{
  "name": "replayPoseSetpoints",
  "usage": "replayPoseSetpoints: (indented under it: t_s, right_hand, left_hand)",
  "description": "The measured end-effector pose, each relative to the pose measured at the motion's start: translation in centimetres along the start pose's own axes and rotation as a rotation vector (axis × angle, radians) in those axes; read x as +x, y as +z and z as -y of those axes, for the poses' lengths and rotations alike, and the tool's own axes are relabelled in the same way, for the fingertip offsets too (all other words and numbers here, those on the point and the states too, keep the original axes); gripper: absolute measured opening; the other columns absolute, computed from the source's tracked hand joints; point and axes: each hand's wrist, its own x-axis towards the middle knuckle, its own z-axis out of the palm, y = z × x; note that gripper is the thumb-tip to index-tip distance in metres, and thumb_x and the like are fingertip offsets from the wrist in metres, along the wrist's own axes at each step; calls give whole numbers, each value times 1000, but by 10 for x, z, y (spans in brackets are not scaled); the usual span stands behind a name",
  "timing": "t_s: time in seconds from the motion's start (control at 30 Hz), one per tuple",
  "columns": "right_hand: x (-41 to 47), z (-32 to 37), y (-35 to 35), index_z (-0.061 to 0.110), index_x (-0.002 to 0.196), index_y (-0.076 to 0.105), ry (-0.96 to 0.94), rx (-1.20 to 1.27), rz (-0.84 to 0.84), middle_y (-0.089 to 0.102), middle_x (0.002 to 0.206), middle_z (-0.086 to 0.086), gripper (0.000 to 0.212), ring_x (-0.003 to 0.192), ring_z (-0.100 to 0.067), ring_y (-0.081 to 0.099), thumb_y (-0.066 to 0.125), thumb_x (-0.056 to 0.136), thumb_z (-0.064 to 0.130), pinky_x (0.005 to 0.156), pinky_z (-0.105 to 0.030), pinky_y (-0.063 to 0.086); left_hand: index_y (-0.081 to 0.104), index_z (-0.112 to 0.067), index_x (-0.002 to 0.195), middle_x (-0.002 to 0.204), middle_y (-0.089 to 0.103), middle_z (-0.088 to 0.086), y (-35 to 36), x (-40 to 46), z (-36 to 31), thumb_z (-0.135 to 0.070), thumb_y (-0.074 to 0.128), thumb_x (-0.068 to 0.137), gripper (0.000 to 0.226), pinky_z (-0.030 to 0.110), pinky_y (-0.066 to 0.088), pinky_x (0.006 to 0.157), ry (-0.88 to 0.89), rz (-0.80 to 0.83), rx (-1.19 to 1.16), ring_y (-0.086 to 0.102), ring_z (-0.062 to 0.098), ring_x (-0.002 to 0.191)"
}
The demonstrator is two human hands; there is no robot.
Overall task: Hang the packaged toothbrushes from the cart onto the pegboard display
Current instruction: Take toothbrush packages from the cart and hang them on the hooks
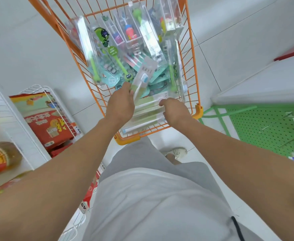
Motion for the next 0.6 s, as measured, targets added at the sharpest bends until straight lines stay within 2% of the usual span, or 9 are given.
replayPoseSetpoints:
  t_s: [0.1, 0.3, 0.37, 0.47, 0.53, 0.6]
  right_hand:
    - [8, 3, -1, 14, 112, 65, -60, -174, 8, 61, 110, -9, 40, 90, -33, 66, 62, 81, -11, 80, -38, 56]
    - [16, 0, -18, 13, 101, 63, -43, -341, 14, 41, 72, -1, 35, 72, -29, 54, 58, 78, -12, 71, -34, 51]
    - [14, -3, -19, 14, 109, 60, -65, -356, 20, 45, 76, -1, 35, 75, -27, 53, 57, 83, -9, 69, -35, 48]
    - [10, -4, -15, 15, 132, 52, -63, -366, 68, 58, 99, -8, 51, 90, -30, 63, 59, 86, -7, 70, -37, 47]
    - [10, -1, -14, 13, 131, 56, -42, -354, 81, 62, 107, -10, 50, 99, -32, 65, 57, 86, -9, 74, -38, 50]
    - [9, 7, -17, 10, 123, 60, -31, -354, 69, 63, 108, -11, 43, 101, -32, 65, 55, 86, -11, 79, -39, 52]
  left_hand:
    - [42, -14, 96, 78, 53, 9, -9, -2, 8, -16, 39, 105, 10, 36, 28, 56, 10, 27, 0, 47, 29, 66]
    - [42, -16, 95, 79, 51, 5, -13, -2, 12, -16, 41, 105, 10, 34, 26, 59, 37, 61, -64, 45, 25, 68]
    - [47, -13, 99, 81, 52, 6, -9, -1, 10, -17, 41, 105, 9, 34, 29, 59, 25, 61, -85, 46, 26, 69]
    - [52, -8, 111, 83, 56, 7, -3, -2, 4, -19, 41, 105, 17, 36, 36, 59, 32, 81, -77, 51, 29, 72]
    - [53, -9, 113, 84, 58, 7, 0, -3, 2, -20, 41, 105, 18, 37, 38, 61, 38, 87, -71, 53, 30, 73]
    - [53, -10, 114, 84, 60, 7, 2, -4, 0, -20, 42, 105, 18, 38, 39, 61, 47, 79, -70, 53, 29, 72]
